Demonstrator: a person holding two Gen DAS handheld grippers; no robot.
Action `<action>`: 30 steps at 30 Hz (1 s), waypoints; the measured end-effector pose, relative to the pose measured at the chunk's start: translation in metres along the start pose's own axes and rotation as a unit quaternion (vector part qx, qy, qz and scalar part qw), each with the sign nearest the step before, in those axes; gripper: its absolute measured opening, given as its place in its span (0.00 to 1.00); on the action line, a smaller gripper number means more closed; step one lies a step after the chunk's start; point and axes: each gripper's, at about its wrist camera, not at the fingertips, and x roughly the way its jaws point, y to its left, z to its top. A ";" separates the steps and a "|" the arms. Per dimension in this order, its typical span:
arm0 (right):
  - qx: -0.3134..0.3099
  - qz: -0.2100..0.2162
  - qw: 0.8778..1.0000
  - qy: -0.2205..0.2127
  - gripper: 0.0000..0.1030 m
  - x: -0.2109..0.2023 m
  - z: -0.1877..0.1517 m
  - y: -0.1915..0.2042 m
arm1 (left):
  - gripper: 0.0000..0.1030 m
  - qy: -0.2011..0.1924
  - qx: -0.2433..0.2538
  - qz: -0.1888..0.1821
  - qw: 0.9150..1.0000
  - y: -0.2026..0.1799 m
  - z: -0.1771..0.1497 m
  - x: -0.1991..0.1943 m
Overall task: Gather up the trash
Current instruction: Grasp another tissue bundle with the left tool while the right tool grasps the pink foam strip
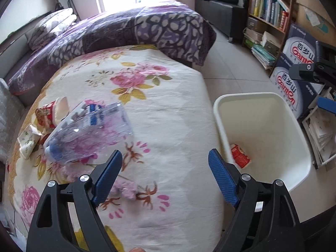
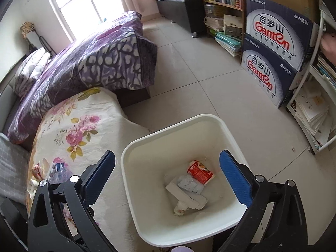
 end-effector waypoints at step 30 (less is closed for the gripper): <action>-0.410 0.082 0.906 0.066 0.93 0.031 -0.124 0.201 | 0.80 0.177 -0.243 0.063 0.952 0.191 -0.068 0.019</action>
